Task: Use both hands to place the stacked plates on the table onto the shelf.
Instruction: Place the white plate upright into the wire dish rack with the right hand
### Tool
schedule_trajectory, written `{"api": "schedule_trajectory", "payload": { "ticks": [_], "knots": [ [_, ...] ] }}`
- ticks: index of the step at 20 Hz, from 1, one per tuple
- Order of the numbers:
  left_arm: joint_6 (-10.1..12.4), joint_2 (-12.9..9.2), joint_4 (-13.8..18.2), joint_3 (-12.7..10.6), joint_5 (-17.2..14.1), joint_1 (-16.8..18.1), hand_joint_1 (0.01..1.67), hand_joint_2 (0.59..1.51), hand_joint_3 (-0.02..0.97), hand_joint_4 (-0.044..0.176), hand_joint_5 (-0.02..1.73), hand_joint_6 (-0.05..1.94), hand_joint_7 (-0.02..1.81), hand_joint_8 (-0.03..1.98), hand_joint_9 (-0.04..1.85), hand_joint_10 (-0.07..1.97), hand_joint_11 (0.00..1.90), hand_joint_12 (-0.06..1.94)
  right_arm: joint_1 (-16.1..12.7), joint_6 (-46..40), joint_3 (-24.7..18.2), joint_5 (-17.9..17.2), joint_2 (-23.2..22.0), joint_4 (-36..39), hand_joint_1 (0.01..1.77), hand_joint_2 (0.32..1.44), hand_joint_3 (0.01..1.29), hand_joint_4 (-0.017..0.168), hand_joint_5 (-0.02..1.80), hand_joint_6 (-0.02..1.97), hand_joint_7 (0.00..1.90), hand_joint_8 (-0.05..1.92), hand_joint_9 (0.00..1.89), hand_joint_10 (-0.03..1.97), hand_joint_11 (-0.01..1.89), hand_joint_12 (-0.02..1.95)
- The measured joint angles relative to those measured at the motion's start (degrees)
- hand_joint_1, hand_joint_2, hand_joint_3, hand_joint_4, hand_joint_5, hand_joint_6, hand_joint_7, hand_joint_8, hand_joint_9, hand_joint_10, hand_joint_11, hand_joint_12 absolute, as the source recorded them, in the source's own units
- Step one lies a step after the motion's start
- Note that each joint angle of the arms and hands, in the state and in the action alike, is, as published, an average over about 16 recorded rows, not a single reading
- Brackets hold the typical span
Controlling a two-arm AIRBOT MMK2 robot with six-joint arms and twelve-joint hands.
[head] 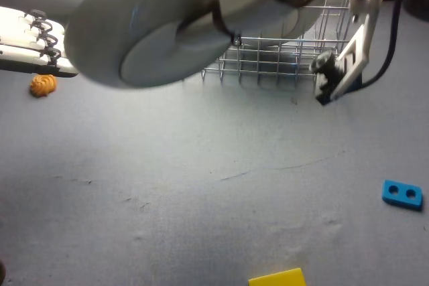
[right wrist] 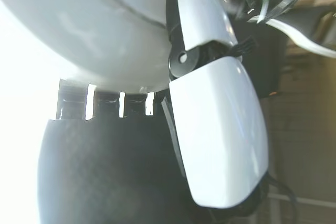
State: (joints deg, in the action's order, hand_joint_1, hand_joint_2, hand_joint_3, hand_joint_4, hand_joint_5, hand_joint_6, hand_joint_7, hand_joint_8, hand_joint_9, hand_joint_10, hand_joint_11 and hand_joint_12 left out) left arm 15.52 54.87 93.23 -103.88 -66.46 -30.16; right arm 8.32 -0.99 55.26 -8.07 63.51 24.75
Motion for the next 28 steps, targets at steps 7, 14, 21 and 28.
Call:
{"api": "schedule_trajectory", "payload": {
  "ticks": [7,14,21,28],
  "knots": [
    [-0.07,0.00,0.03,0.08,0.00,-0.12,0.01,1.084,0.021,0.005,0.02,0.00,0.02,-0.01,0.02,0.01,0.02,0.01,-0.09,0.11,3.56,0.76,-0.71,-4.79,1.34,1.05,0.01,-0.008,0.85,1.08,0.93,0.98,0.93,1.21,0.78,1.37],
    [-0.19,0.06,0.22,0.13,0.00,-0.13,0.01,1.084,0.021,0.005,0.02,0.00,0.02,-0.01,0.02,0.01,0.02,0.01,1.12,0.54,7.40,1.26,-0.98,-9.62,1.35,1.05,0.01,-0.008,0.84,1.12,0.90,1.02,0.92,1.23,0.77,1.37],
    [-0.33,0.18,0.48,0.14,0.00,-0.04,0.01,1.084,0.021,0.005,0.02,0.00,0.02,-0.01,0.02,0.01,0.02,0.01,2.64,1.05,11.20,1.44,-0.77,-14.01,1.36,1.05,0.01,-0.008,0.82,1.15,0.88,1.04,0.90,1.25,0.76,1.38],
    [-0.42,0.32,0.66,0.15,0.00,0.05,0.01,1.084,0.021,0.005,0.02,0.00,0.02,-0.01,0.02,0.01,0.02,0.01,4.12,2.20,14.75,0.84,0.22,-17.32,1.38,1.05,0.01,-0.008,0.83,1.17,0.88,1.05,0.89,1.25,0.75,1.39]
  ]
}}
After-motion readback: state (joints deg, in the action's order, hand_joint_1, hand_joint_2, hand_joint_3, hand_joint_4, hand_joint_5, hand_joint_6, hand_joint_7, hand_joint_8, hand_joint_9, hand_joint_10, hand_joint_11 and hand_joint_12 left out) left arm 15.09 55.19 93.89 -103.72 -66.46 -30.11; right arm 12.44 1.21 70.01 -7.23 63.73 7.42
